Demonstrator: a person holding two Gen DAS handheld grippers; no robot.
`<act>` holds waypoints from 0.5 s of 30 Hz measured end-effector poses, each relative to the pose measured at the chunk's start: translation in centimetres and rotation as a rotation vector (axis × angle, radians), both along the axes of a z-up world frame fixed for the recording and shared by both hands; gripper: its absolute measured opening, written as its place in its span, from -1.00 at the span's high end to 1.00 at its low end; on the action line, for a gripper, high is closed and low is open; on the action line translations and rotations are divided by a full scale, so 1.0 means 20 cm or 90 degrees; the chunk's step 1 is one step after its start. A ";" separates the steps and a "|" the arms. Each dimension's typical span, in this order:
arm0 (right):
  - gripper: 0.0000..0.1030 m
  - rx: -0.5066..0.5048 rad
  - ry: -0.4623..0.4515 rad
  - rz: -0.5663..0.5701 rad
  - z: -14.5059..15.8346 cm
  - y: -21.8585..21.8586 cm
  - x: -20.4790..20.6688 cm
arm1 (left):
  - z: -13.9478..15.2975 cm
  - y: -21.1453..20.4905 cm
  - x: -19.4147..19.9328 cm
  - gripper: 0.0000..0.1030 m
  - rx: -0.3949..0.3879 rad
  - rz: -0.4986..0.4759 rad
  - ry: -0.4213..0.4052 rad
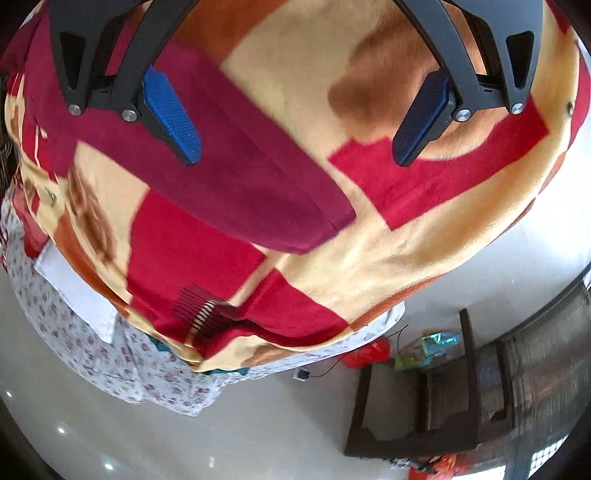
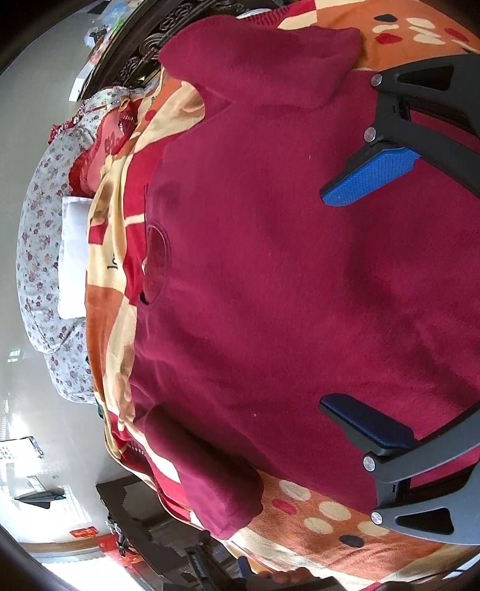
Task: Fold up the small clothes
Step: 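Grasp the sweatshirt sleeve cuff with the left gripper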
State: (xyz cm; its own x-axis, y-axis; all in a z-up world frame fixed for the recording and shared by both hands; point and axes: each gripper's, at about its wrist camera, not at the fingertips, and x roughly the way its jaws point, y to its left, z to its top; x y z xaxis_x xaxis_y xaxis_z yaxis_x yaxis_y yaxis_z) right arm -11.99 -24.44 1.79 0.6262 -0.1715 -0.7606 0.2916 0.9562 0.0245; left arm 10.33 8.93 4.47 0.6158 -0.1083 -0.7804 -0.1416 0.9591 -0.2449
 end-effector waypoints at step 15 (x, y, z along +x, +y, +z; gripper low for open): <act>-1.00 0.009 0.006 0.014 -0.02 0.03 0.03 | -0.05 0.09 0.12 0.78 -0.093 0.019 -0.007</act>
